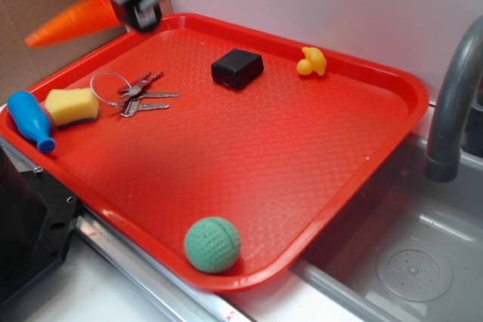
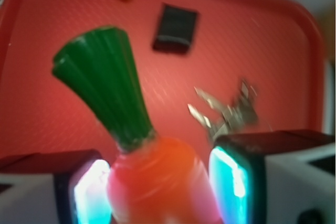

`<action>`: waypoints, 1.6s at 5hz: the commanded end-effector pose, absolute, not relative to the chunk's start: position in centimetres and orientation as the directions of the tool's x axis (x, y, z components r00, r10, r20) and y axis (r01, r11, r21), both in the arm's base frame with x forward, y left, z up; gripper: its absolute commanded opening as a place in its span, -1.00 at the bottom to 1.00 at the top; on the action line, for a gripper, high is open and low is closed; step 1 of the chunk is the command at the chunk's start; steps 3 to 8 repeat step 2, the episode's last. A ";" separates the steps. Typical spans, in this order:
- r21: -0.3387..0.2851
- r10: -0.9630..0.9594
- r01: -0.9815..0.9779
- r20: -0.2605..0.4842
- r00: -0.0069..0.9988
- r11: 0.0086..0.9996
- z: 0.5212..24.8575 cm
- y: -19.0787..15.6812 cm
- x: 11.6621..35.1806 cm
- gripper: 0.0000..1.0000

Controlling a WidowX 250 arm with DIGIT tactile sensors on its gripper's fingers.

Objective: Grab the carrot.

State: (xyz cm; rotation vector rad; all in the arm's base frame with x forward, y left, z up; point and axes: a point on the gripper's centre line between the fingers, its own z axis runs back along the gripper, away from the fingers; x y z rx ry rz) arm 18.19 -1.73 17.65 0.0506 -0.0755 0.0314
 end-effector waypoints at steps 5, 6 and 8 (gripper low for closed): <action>-0.055 0.251 -0.247 0.092 0.964 0.967 24.1 -1.4 16.9 -1.00; -0.055 0.251 -0.247 0.092 0.964 0.967 24.1 -1.4 16.9 -1.00; -0.055 0.251 -0.247 0.092 0.964 0.967 24.1 -1.4 16.9 -1.00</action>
